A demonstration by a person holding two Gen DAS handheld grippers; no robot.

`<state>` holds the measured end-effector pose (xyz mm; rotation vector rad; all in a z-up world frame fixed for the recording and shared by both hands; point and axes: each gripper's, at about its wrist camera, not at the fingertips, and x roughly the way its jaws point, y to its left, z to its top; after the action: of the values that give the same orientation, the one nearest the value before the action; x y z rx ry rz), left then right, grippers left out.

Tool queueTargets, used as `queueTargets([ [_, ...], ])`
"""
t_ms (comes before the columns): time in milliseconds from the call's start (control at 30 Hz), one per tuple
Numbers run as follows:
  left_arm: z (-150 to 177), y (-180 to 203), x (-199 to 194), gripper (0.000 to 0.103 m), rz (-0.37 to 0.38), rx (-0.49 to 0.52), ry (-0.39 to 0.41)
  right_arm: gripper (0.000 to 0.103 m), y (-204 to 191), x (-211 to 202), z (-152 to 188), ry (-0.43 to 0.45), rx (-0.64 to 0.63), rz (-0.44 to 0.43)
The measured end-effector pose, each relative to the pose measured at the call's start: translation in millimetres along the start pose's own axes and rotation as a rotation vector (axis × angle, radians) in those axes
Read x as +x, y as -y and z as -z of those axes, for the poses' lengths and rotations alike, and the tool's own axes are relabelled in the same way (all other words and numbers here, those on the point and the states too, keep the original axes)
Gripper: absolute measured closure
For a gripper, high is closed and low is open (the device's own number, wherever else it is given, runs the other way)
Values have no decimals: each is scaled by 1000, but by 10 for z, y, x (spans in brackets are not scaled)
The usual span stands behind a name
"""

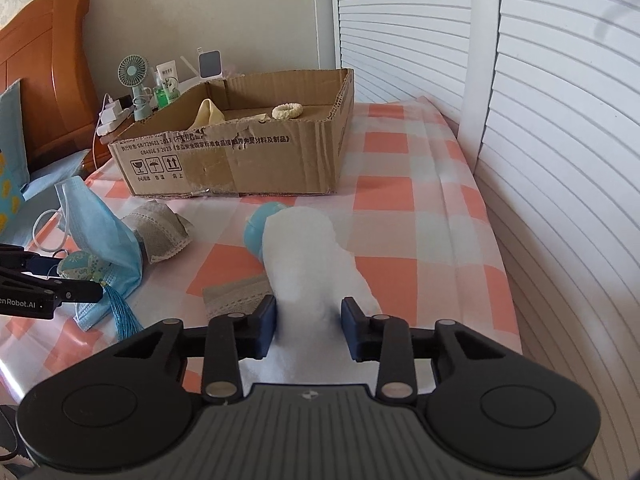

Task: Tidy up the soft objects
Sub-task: 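Close the right gripper on the white towel's edge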

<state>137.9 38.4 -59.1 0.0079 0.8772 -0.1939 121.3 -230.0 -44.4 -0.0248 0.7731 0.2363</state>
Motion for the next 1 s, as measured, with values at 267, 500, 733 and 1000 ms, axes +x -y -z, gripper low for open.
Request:
queueTargets([
  [267,-29,42,38,28,-11,21,2,22,59,109,-4,-1,-7,23],
  [500,-49,51,48,26,-13,26,5,17,237,120,11,-5,45,48],
  [733,-48,52,53,25,-8,28,3,17,436,100,40,-18,96,91],
  [1000,-59,54,45,19,-8,18,-4,26,353,126,81,-27,53,113],
])
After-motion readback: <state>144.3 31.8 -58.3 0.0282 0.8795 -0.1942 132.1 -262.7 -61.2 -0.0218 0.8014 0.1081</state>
